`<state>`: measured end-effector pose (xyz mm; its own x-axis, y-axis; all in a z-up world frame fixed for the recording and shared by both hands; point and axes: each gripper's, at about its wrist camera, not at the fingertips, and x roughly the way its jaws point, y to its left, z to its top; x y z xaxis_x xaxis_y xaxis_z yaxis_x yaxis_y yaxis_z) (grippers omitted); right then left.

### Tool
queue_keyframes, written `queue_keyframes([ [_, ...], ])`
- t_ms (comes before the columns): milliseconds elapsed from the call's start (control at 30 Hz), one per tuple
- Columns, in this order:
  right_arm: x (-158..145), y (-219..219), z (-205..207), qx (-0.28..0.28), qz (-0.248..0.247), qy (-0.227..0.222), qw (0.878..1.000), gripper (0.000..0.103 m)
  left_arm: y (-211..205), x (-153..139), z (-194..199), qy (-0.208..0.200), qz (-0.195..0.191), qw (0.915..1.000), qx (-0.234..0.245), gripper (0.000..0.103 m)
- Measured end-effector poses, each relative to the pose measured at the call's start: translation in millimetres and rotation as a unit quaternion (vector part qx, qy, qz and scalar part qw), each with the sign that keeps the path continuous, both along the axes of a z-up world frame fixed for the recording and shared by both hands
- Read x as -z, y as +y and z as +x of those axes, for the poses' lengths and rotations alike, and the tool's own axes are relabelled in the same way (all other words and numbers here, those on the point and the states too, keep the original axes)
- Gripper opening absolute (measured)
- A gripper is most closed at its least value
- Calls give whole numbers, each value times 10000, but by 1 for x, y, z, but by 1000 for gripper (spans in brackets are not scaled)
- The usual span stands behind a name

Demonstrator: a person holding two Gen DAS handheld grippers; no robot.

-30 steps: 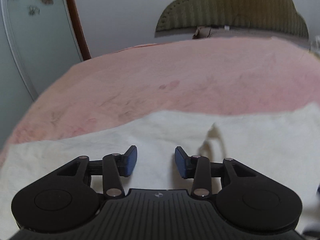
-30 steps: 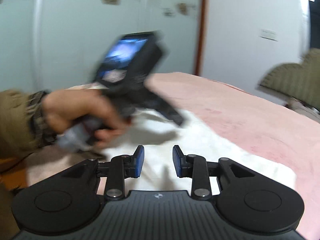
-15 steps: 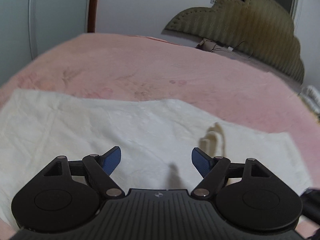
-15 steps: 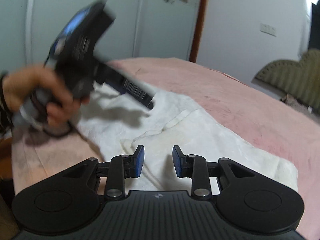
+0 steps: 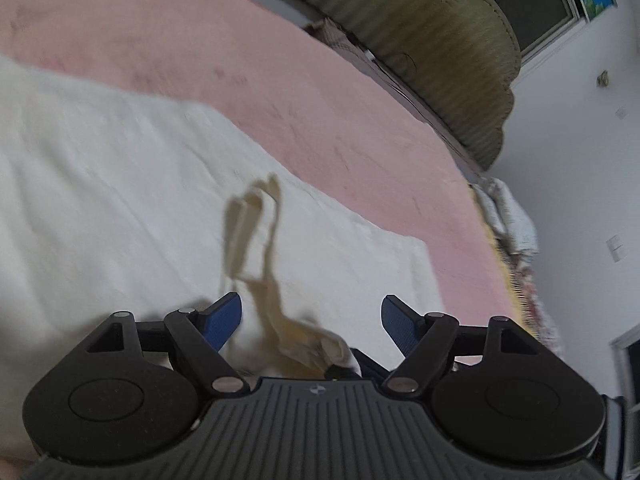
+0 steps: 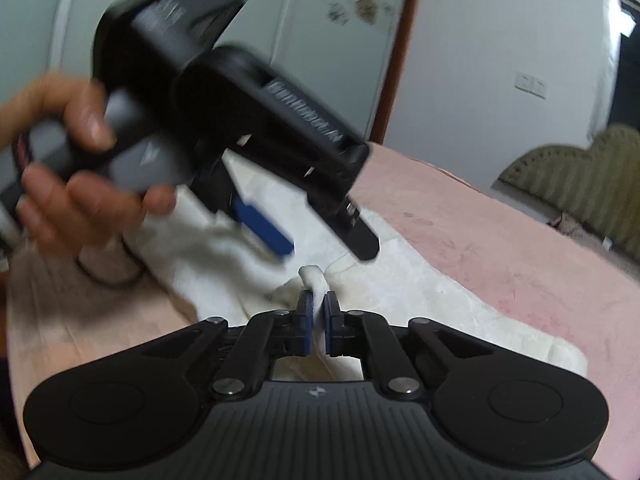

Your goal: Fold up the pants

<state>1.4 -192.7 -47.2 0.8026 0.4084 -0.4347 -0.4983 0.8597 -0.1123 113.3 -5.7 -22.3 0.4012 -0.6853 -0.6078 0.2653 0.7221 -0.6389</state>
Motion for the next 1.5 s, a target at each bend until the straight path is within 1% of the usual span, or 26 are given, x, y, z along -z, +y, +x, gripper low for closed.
queue_keyframes([
  [67, -6, -11, 0, 28, 349, 91, 9993, 6, -4, 5, 3, 104, 46, 9999, -130, 72],
  [100, -9, -15, 0, 23, 485, 143, 9987, 6, -6, 7, 4, 114, 44, 9997, -217, 59],
  [133, -10, -19, 0, 18, 603, 180, 9980, 6, -7, 8, 4, 122, -4, 9996, -258, 42],
  [200, -12, -22, -1, 14, 785, 240, 9966, 6, -7, 8, 5, 99, -54, 9996, -274, 24],
  [233, -12, -23, 0, 18, 846, 255, 9961, 6, -8, 7, 4, 31, -9, 9996, -298, 10],
  [267, -12, -23, 0, 19, 898, 260, 9956, 6, -6, 4, 2, -66, 27, 9994, -343, 3],
  [300, -13, -23, 1, 7, 949, 268, 9951, 6, -4, 2, 1, -140, 84, 9992, -378, 1],
  [467, -7, -16, 9, -111, 1026, 334, 9941, 6, 0, -5, -12, -622, 563, 9957, -399, 1],
  [533, -2, -12, 12, -130, 956, 376, 9946, 6, -3, 1, -12, -620, 779, 9943, -370, 1],
  [600, 5, -11, 19, -2, 1037, 638, 9926, 6, -5, 12, -10, -491, 911, 9940, -343, 1],
  [667, 8, -17, 24, -71, 1198, 1003, 9877, 7, -5, 14, -11, -544, 934, 9936, -325, 1],
  [767, -10, -41, 15, -151, 1504, 780, 9854, 8, -5, 11, -14, -680, 1049, 9917, -300, 2],
  [833, -19, -61, 16, 279, 1598, 634, 9847, 8, -7, 12, -17, -736, 1112, 9906, -313, 2],
  [900, -15, -69, 23, 704, 1287, 675, 9869, 8, -9, 12, -21, -842, 1237, 9882, -325, 4],
  [933, -9, -69, 26, 770, 1153, 847, 9867, 8, -9, 10, -23, -899, 1298, 9869, -347, 6],
  [967, 0, -66, 30, 691, 1022, 1137, 9858, 9, -9, 8, -26, -962, 1363, 9853, -376, 7],
  [1000, 8, -58, 30, 573, 809, 1311, 9864, 8, -8, 4, -29, -1053, 1457, 9828, -412, 15],
  [1067, 8, -46, 22, 686, 541, 943, 9917, 9, -6, -2, -33, -1276, 1693, 9760, -495, 16],
  [1100, 4, -42, 21, 677, 571, 838, 9925, 9, -6, -4, -34, -1369, 1851, 9718, -505, 16],
  [1167, -1, -36, 23, 565, 797, 717, 9926, 9, 0, -7, -36, -1398, 1929, 9697, -544, 17],
  [1200, -1, -30, 27, 452, 847, 765, 9924, 9, 6, -8, -37, -1399, 1915, 9695, -619, 21],
  [1267, 2, -15, 35, 260, 618, 815, 9944, 9, 21, -12, -40, -1443, 1988, 9655, -866, 32],
  [1333, 7, 5, 36, 96, 4, 671, 9977, 9, 37, -14, -45, -1560, 2215, 9560, -1123, 50],
  [1367, 7, 9, 35, 80, -153, 537, 9984, 9, 45, -15, -47, -1610, 2409, 9486, -1272, 54],
  [1433, 4, 6, 38, 169, 101, 551, 9983, 9, 58, -14, -51, -1701, 2748, 9344, -1495, 68],
  [1500, 4, -1, 44, 155, 421, 703, 9965, 9, 66, -9, -55, -1697, 3098, 9239, -1469, 71],
])
